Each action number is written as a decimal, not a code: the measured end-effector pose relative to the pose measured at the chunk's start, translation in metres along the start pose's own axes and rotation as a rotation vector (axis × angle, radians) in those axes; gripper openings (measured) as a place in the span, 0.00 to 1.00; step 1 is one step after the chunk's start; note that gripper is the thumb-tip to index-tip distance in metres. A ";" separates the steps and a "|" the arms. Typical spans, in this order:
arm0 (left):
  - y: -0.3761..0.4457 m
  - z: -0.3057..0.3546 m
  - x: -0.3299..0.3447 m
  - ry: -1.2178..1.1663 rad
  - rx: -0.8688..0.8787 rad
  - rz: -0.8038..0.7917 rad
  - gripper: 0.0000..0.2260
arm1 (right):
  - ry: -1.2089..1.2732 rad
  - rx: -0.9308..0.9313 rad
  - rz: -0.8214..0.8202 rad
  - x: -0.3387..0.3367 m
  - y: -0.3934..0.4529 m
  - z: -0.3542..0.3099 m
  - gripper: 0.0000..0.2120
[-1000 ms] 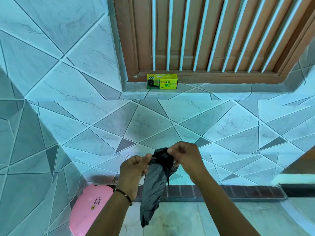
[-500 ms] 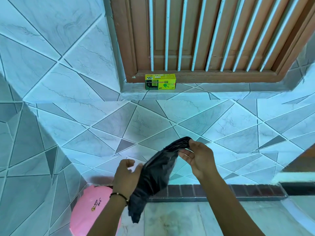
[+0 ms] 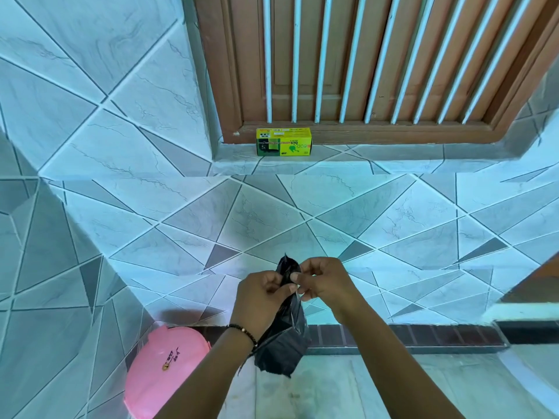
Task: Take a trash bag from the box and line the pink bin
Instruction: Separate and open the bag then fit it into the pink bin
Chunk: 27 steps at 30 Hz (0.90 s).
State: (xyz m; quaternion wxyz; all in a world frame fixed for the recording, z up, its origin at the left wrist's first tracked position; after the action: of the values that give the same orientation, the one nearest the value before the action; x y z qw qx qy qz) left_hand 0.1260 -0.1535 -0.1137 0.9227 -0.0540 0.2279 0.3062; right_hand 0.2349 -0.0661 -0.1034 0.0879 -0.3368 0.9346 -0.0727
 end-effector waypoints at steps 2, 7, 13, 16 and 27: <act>0.000 -0.003 -0.001 -0.042 -0.033 0.013 0.19 | 0.010 0.018 0.059 -0.002 0.001 0.002 0.07; 0.009 -0.031 -0.017 -0.471 -0.305 0.212 0.06 | 0.261 0.134 0.220 -0.022 0.006 0.011 0.03; 0.005 -0.040 -0.006 -1.154 -0.580 0.186 0.05 | 0.820 0.129 0.186 -0.008 0.002 0.011 0.10; 0.002 -0.046 -0.008 -0.977 -0.589 0.227 0.06 | 0.673 0.070 0.234 -0.007 0.003 0.006 0.10; -0.007 0.005 -0.013 0.303 0.157 -0.032 0.09 | 0.335 -0.049 0.134 -0.004 0.002 -0.003 0.03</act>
State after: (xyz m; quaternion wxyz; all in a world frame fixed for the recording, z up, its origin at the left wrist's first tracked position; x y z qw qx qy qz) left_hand 0.1230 -0.1646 -0.1038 0.8839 -0.0311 0.3867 0.2612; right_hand 0.2361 -0.0616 -0.1005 -0.0728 -0.2592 0.9580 -0.0989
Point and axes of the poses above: each hand's wrist, its own y-axis towards the middle knuckle, its own x-axis out of the palm, z = x × y, the point moved 4 cm from there along y, towards the middle knuckle, and after that the axes turned 1 degree about -x, right-handed, at the moved point
